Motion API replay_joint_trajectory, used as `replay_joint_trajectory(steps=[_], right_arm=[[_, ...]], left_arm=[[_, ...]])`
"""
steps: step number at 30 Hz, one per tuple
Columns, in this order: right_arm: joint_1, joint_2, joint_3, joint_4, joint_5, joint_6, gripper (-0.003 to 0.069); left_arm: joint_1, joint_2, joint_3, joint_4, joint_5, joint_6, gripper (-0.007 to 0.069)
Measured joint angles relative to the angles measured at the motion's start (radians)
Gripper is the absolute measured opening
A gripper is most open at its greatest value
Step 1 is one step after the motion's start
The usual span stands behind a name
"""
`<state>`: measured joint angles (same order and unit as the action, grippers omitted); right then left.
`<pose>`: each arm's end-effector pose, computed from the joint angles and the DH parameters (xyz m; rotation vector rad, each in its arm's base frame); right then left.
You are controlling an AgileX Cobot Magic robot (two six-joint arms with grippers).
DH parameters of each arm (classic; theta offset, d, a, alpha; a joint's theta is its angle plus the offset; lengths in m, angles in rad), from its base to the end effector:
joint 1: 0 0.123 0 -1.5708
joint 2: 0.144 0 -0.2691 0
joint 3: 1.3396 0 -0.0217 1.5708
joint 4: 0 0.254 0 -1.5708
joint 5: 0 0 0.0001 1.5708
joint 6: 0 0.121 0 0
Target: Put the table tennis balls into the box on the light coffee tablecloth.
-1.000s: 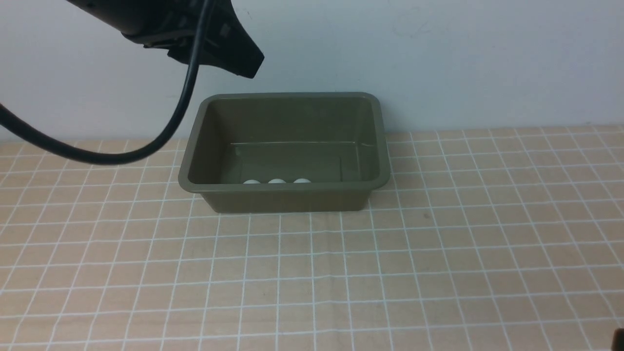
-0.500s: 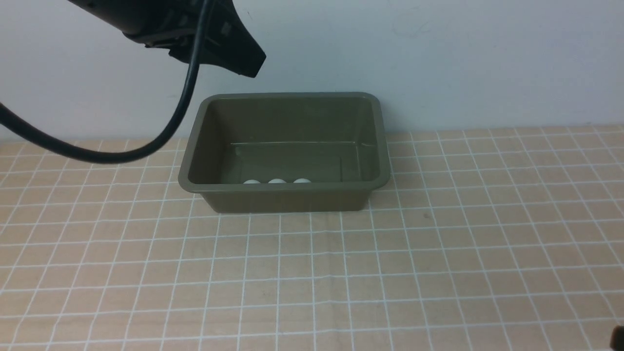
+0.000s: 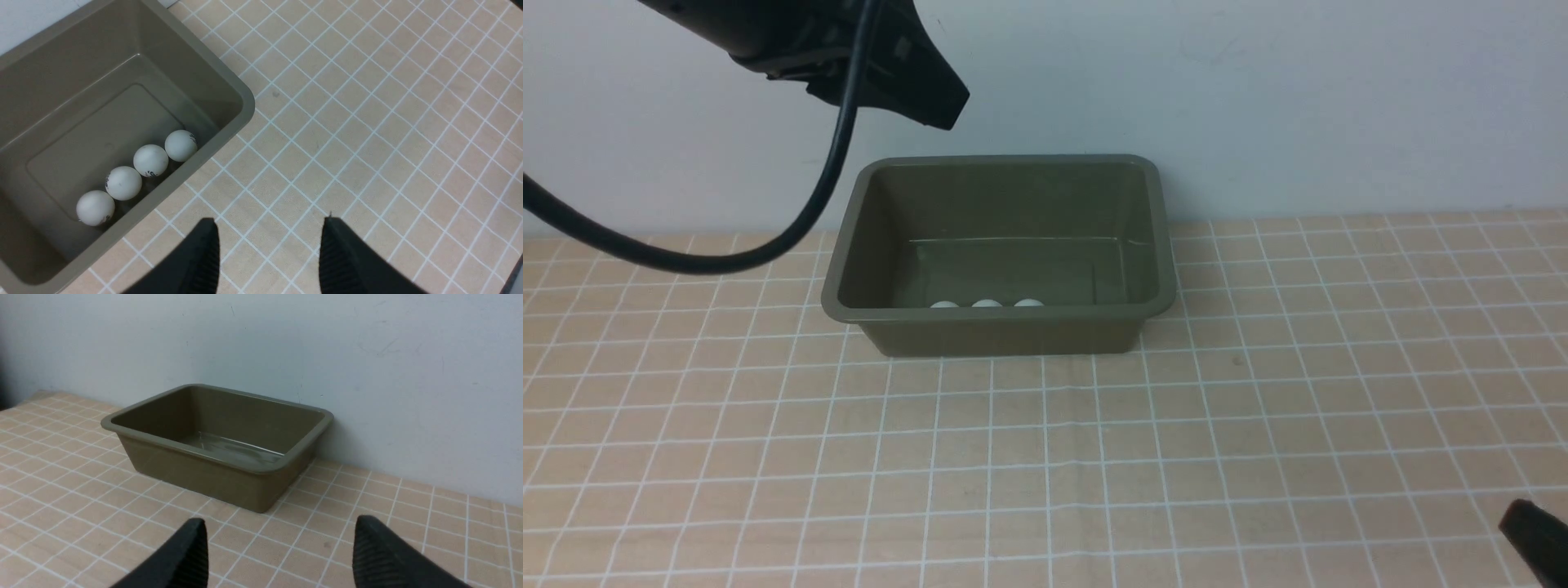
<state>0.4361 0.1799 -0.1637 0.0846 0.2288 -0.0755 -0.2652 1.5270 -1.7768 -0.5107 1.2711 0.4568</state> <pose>0.1043 0.0512 0.2293 -0.3844 1.6970 0.3428 0.3002 -0.1401 0.4118 0.8623 2.2491 -0.5830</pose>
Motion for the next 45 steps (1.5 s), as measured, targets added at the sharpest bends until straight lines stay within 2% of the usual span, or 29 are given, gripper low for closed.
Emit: replay_joint_trajectory(steps=[11,20,25,31,36,40,45], right_arm=[[0.000,0.000,0.000,0.000,-0.009,0.000,0.0438],[0.000,0.000,0.000,0.000,-0.009,0.000,0.0438],[0.000,0.000,0.002,0.000,-0.009,0.000,0.0438],[0.000,0.000,0.002,0.000,-0.009,0.000,0.0438],[0.000,0.000,0.002,0.000,-0.009,0.000,0.0438],[0.000,0.000,0.002,0.000,-0.009,0.000,0.0438],[0.000,0.000,0.002,0.000,-0.009,0.000,0.0438]], left_arm=[[0.000,0.000,0.000,-0.022,0.000,0.015,0.0277],[0.000,0.000,0.000,-0.229,0.000,0.032,0.0277],[0.000,0.000,0.000,-0.270,-0.003,0.032,0.0277],[0.000,0.000,0.000,-0.270,-0.003,0.044,0.0277],[0.000,0.000,0.000,-0.247,-0.017,0.126,0.0277],[0.000,-0.035,0.027,-0.177,-0.097,0.179,0.0277],[0.011,-0.190,0.209,-0.062,-0.269,0.193,0.0277]])
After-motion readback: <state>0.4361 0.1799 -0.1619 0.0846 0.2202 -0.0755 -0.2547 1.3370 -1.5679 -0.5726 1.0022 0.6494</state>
